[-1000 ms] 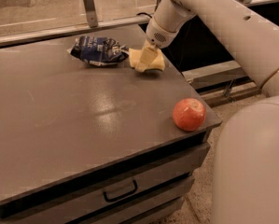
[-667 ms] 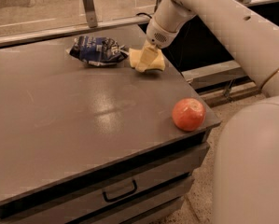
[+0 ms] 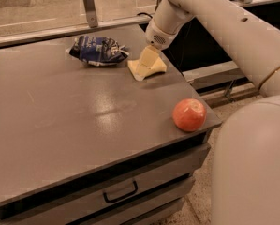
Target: Move sponge near blue chip bag
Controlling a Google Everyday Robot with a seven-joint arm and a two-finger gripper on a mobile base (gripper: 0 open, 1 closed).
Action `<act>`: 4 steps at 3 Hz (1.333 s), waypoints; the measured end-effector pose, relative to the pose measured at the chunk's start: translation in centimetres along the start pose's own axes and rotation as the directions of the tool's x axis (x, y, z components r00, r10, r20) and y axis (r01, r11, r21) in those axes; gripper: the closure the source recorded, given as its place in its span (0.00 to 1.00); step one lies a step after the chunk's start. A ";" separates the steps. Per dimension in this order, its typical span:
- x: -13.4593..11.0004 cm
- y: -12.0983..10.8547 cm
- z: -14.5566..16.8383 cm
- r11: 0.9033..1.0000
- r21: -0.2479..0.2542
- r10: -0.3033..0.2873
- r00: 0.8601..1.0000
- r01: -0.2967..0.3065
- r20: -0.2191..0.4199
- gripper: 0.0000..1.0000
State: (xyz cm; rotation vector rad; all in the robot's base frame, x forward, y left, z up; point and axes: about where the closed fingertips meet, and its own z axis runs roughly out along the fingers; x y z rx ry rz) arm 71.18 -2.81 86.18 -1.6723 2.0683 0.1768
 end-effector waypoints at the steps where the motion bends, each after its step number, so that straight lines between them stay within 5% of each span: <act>1: 0.0 0.0 0.0 1.000 0.000 0.000 1.000 0.000 0.000 0.00; 2: -0.3 0.0 -2.7 0.997 0.072 -0.045 0.998 0.043 0.033 0.00; 3: 1.6 0.5 -9.9 0.974 0.225 -0.052 0.996 0.036 0.069 0.00; 4: 1.6 0.5 -9.9 0.974 0.225 -0.052 0.996 0.036 0.069 0.00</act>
Offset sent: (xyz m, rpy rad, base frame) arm -0.0262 -0.0272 0.0846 0.0329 -0.2819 0.0384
